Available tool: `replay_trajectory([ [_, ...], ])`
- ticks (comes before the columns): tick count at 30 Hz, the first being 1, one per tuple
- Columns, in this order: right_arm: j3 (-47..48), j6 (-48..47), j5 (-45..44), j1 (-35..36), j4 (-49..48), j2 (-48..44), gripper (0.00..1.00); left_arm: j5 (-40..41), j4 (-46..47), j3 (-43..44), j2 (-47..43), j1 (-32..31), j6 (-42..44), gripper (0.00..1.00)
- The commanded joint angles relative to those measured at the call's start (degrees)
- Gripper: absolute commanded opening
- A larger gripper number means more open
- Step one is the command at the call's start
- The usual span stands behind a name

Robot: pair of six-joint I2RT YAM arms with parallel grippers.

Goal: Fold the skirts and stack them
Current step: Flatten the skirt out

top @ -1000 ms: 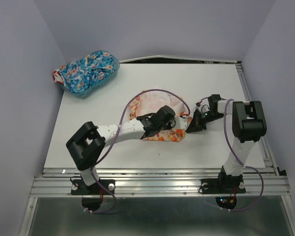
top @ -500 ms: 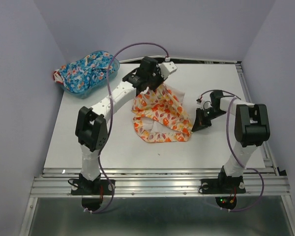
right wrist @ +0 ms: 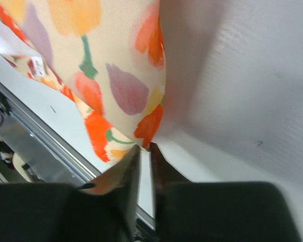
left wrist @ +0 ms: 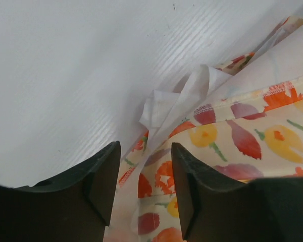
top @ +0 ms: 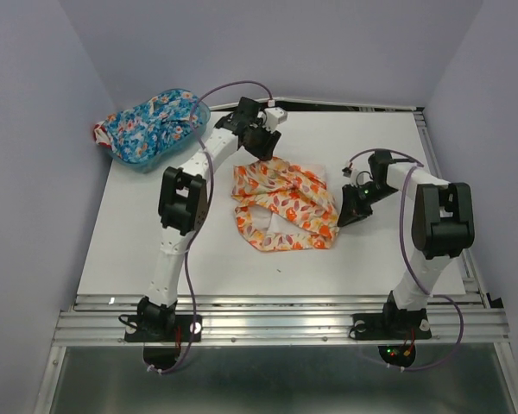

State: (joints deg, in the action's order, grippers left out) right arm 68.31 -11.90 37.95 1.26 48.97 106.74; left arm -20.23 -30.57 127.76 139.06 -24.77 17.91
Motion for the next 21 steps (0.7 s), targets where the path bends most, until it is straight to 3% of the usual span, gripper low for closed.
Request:
replay_trajectory([
  [1, 6.82, 0.47, -0.33, 0.59, 3.67, -1.8, 0.3, 0.11, -0.19, -2.76, -13.45, 2.09, 2.38, 0.59],
  [4, 9.2, 0.56, -2.52, 0.59, 5.34, -3.9, 0.61, -0.51, -2.3, -9.61, -22.93, 3.76, 4.76, 0.6],
  [5, 9.38, 0.65, -3.4, 0.59, 5.69, -4.69, 0.66, -0.25, -2.13, -16.69, -26.09, 4.29, 5.72, 0.6],
  [7, 9.56, -0.05, -6.74, 0.59, 6.05, -7.59, 0.86, 1.94, 0.41, -28.76, -35.67, 5.44, 7.83, 0.6],
  [8, 9.56, -0.4, -7.62, 0.59, 6.4, -8.55, 0.88, 2.3, 1.29, -28.8, -38.84, 5.79, 8.54, 0.6],
  [11, 8.42, -2.59, -9.39, 0.59, 9.2, -11.72, 0.88, 1.34, 1.22, -43.43, -48.6, 6.93, 9.33, 0.59],
  [14, 5.96, -2.86, -10.27, 1.81, 9.92, -14.18, 0.8, -0.6, 0.68, -51.61, -51.34, 7.2, 9.16, 0.56],
  [18, -0.79, -0.42, -13.59, 8.38, 7.29, -16.56, 0.68, -1.48, 5.94, -59.64, -53.81, 7.2, 7.49, 0.51],
  [21, -3.79, 1.78, -15.97, 13.4, 3.77, -17.62, 0.66, -1.13, 9.55, -63.69, -52.94, 7.11, 6.7, 0.5],
])
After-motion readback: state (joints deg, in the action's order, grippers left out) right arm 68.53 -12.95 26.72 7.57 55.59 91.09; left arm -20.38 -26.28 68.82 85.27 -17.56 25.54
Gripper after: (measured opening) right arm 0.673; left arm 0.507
